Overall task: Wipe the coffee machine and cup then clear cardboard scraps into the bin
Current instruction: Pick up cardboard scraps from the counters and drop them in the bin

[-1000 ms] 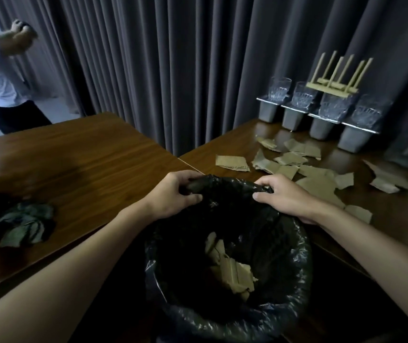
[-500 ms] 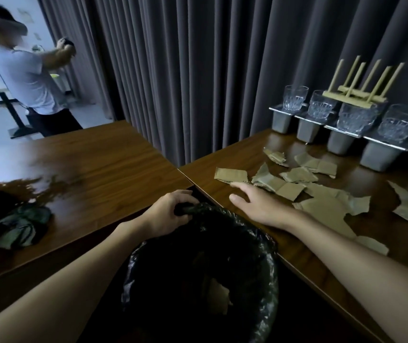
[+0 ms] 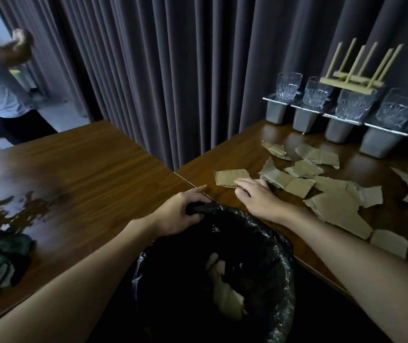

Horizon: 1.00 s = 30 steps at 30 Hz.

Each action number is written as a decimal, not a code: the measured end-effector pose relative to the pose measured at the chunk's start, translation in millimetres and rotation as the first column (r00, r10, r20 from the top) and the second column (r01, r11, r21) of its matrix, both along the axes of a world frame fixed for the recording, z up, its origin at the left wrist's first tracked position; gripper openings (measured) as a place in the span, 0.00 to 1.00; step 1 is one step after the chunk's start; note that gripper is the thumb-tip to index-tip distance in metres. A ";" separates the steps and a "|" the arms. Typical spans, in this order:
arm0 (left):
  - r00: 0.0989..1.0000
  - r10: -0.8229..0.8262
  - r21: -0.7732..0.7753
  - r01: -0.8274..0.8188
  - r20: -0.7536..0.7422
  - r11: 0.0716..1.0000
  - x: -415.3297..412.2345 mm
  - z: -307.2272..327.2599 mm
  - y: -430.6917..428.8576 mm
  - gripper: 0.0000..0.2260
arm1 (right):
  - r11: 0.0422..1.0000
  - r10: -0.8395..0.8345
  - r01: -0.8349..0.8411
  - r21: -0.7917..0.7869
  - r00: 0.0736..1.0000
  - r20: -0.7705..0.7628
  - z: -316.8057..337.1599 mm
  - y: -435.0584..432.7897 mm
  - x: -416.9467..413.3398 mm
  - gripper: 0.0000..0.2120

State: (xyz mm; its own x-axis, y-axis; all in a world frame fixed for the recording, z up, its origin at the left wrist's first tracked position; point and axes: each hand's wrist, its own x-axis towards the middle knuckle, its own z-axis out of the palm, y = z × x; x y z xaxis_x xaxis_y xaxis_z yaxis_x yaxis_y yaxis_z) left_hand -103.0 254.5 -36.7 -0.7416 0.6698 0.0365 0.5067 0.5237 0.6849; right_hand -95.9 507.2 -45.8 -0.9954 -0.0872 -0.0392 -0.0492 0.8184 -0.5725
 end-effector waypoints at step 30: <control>0.995 -0.076 0.054 0.073 0.058 0.996 8.6 -19.7 19.2 0.17 | 0.683 -0.568 0.491 -0.540 0.823 0.029 27.8 26.3 74.2 0.12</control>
